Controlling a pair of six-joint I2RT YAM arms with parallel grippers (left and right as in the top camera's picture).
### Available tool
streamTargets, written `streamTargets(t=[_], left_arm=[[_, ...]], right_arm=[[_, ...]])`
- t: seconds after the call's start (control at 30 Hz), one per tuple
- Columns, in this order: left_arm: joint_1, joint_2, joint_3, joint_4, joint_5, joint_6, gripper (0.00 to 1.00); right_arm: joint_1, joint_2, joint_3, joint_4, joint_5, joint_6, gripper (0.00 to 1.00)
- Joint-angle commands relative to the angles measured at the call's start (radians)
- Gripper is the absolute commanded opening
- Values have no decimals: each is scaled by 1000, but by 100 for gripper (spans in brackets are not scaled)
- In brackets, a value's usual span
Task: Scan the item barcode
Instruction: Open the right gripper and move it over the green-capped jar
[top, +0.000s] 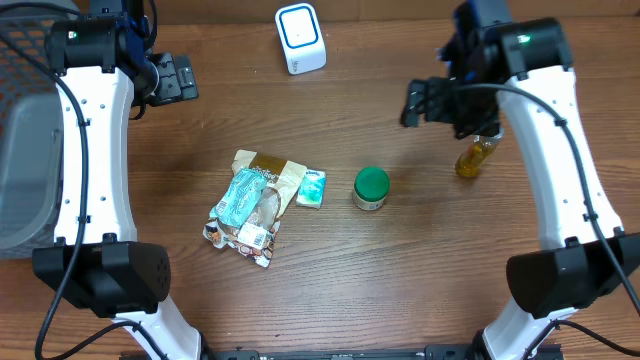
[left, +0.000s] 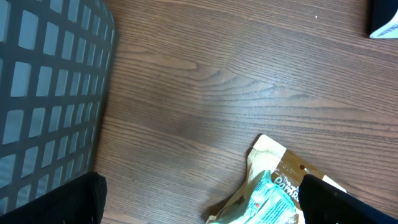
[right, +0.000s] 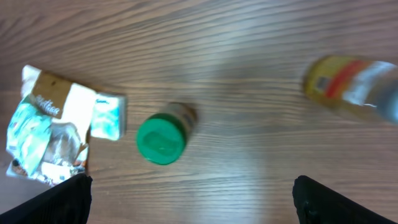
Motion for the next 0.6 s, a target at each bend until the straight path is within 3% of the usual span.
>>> streamTargets(t=[0.0, 0.33, 0.57], left_arm=[[3, -16, 13, 1, -2, -10, 100], [3, -16, 13, 1, -2, -10, 100], [3, -16, 13, 1, -2, -10, 100]], right_arm=[[77, -14, -48, 28, -6, 42, 100], [227, -14, -262, 199, -5, 113, 100], [230, -13, -417, 307, -6, 164, 100]])
